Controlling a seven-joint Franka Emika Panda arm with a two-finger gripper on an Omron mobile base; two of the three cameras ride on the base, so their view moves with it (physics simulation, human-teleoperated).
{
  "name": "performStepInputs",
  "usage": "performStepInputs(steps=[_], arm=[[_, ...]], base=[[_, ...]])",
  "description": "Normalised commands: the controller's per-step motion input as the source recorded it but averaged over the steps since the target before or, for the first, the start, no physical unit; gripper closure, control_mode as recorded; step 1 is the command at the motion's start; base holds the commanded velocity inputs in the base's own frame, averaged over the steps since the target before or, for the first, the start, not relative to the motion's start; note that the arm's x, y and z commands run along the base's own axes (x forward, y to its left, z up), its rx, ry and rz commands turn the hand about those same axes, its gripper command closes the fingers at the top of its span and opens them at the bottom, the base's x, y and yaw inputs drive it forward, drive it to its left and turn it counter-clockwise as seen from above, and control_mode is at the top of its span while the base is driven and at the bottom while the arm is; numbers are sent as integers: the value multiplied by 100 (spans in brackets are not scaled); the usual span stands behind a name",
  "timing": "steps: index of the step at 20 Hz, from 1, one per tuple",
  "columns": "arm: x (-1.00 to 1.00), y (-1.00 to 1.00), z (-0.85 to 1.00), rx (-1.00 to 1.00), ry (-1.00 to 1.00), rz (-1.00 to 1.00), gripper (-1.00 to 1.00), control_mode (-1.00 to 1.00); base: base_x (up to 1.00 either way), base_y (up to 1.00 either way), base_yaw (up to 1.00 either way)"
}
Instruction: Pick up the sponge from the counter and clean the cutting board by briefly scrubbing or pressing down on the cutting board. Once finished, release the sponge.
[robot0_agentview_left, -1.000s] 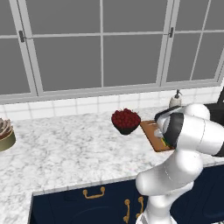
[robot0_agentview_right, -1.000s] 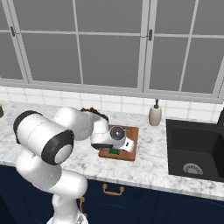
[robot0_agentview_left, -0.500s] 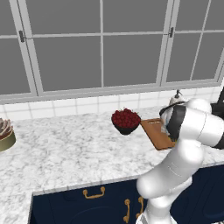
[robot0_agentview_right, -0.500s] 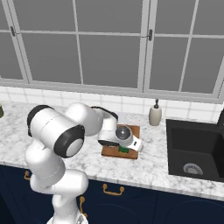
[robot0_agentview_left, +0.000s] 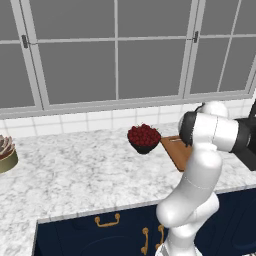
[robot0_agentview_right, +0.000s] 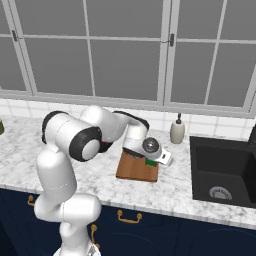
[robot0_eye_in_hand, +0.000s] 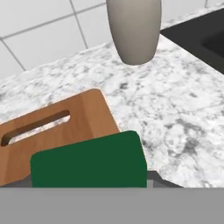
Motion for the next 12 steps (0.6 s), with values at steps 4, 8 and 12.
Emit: performStepInputs(steps=[4,8,12], arm=[[29,0,0,0,-12,-7,100,-100],[67,14,0,-2,-4,-4,100,-100],[48,11,-13,-4,0,0,100,-100]], base=[[0,0,0],[0,0,0],[0,0,0]])
